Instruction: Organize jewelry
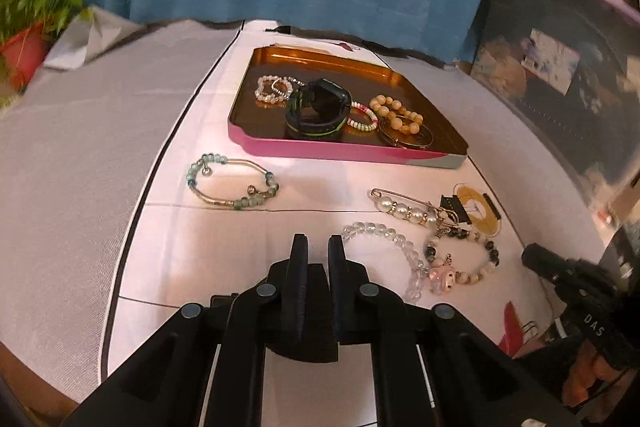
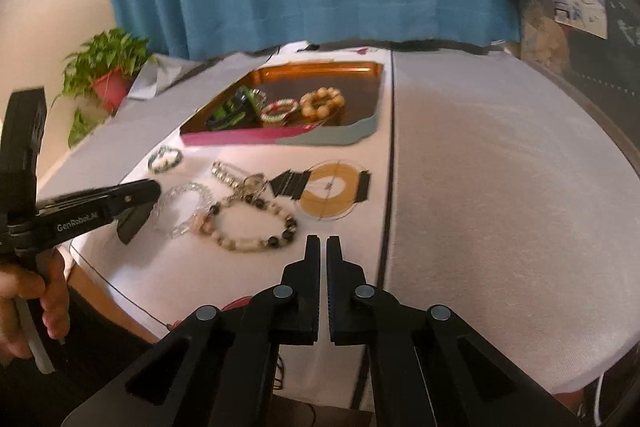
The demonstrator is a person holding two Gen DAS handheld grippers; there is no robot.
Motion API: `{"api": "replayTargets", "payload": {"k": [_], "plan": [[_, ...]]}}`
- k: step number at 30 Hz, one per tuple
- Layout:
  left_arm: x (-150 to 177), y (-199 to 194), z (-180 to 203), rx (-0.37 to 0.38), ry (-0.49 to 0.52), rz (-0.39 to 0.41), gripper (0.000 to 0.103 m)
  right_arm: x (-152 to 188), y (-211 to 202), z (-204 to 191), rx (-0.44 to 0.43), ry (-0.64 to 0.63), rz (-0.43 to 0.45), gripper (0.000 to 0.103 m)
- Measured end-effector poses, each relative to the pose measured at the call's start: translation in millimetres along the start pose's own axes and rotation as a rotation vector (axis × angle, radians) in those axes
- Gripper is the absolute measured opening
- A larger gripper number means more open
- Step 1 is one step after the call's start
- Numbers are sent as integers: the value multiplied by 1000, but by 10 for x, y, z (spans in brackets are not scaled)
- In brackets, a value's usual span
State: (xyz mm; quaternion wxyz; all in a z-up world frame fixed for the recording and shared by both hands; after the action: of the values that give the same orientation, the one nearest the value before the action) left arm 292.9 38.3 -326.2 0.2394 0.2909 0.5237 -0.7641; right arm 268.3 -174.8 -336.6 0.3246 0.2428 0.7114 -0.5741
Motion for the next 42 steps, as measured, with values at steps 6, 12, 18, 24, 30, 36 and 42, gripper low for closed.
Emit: {"api": "replayTargets", "payload": {"k": [6, 12, 18, 24, 30, 36, 42], "plan": [[5, 11, 58, 21, 18, -5, 10, -28, 32, -97, -63, 24, -3, 6], [22, 33, 223, -17, 120, -2, 31, -94, 139, -150, -39, 55, 1, 9], [45, 99, 216, -45, 133, -22, 42, -98, 281, -233, -43, 80, -34, 22], [53, 119, 194, -82, 161, -25, 32, -69, 295, -384, 28, -44, -15, 27], [49, 98, 116, -68, 129, -34, 6, -35, 229, -297, 106, -97, -12, 8], [30, 24, -93, -84, 41, -27, 6, 7, 110, 25, 74, -8, -20, 8], [42, -36, -160, -41, -7, -26, 6, 32, 35, 149, 53, 35, -27, 13]]}}
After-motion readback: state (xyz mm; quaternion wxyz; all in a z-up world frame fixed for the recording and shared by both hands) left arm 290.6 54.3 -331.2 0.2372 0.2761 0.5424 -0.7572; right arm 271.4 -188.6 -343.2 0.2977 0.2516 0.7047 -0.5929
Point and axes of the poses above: each gripper's, at about its wrist camera, not at the fingertips, and y roughly the way its jaws point, z to its right, x to its underside, the point moved 5 cm from there along y, roughly the way its jaws point, and after that the axes turned 5 degrees about x, right-handed, at the moved point
